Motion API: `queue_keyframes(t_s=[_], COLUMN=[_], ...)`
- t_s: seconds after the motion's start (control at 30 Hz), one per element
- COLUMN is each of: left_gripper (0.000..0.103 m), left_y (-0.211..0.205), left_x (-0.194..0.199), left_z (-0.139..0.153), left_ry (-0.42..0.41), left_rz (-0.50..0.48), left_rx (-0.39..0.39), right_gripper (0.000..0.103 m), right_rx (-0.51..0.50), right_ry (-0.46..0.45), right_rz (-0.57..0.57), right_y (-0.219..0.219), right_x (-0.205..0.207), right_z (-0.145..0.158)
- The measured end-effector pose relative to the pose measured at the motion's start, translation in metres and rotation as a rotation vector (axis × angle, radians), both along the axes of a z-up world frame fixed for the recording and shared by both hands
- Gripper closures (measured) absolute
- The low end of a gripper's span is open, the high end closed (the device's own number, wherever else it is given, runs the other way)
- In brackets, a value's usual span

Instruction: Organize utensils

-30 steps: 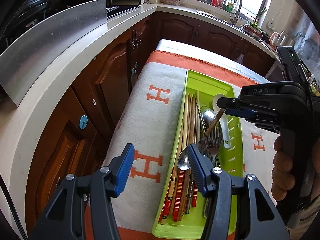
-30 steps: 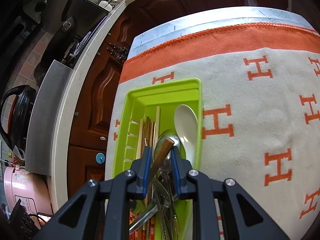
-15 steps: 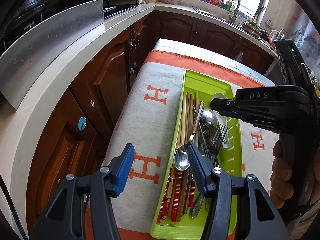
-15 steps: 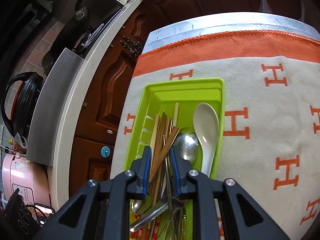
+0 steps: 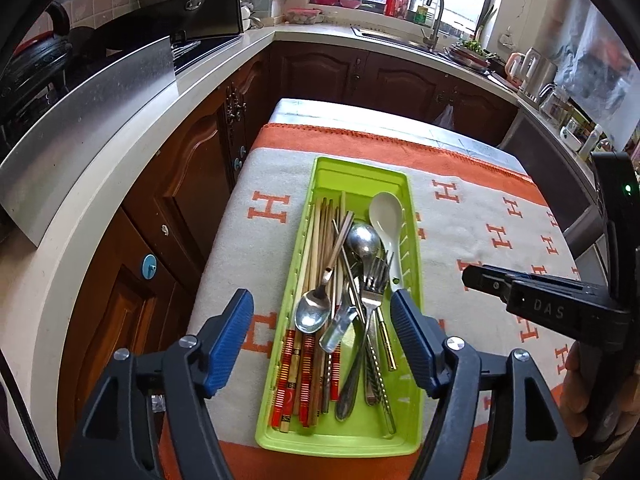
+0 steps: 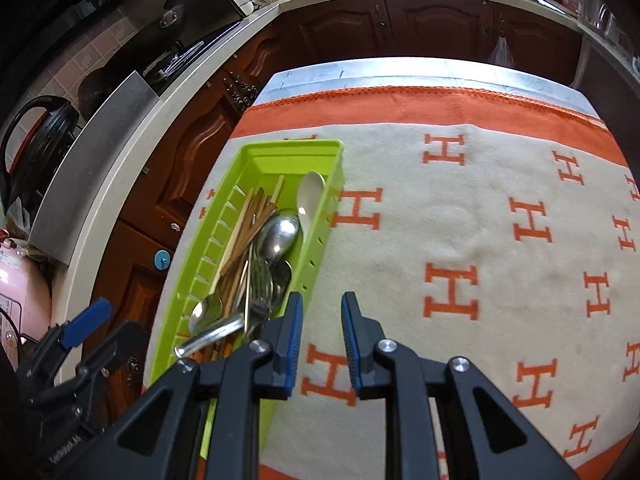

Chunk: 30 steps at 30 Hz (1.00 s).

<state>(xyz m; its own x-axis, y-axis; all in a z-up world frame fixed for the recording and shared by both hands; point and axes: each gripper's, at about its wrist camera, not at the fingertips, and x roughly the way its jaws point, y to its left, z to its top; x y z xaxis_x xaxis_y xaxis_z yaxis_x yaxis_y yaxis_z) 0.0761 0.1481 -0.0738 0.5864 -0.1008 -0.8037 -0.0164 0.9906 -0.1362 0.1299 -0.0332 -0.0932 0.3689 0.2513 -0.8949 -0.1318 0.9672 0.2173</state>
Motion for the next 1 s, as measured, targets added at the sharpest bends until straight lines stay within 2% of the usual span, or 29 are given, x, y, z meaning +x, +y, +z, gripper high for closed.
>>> queue_keyframes(t_s=[0.13,0.37,0.5,0.67,0.87,1.0], left_gripper=[0.017,0.005,0.004,0.001,0.001,0.001], left_y=[-0.017,-0.051,-0.071,-0.092,-0.118,-0.127], left_x=[-0.013,-0.029,-0.035,-0.04,-0.044,-0.044], left_z=[0.01,0.032,0.048,0.067,0.072,0.07], left_ry=[-0.013,-0.023,-0.033,-0.057,-0.073,-0.073], left_rz=[-0.037,-0.103,-0.134,-0.153,-0.173,-0.148], left_rx=[-0.01,-0.01,-0.011,-0.021,0.015,0.04], right_gripper=[0.083,0.083,0.074,0.057,0.056,0.056], right_rx=[-0.038,-0.095,-0.093,-0.063,-0.095,-0.118], right_ry=[-0.022,-0.095,-0.146,-0.21,-0.275,-0.294], right_rz=[-0.008,-0.036,-0.07,-0.121,-0.157,-0.18], right_y=[-0.024,-0.06,-0.077,-0.096,-0.103,-0.108], right_x=[-0.026,-0.066,-0.085,-0.106,-0.121,-0.123], right_z=[0.015,0.055,0.08,0.105,0.116,0.114])
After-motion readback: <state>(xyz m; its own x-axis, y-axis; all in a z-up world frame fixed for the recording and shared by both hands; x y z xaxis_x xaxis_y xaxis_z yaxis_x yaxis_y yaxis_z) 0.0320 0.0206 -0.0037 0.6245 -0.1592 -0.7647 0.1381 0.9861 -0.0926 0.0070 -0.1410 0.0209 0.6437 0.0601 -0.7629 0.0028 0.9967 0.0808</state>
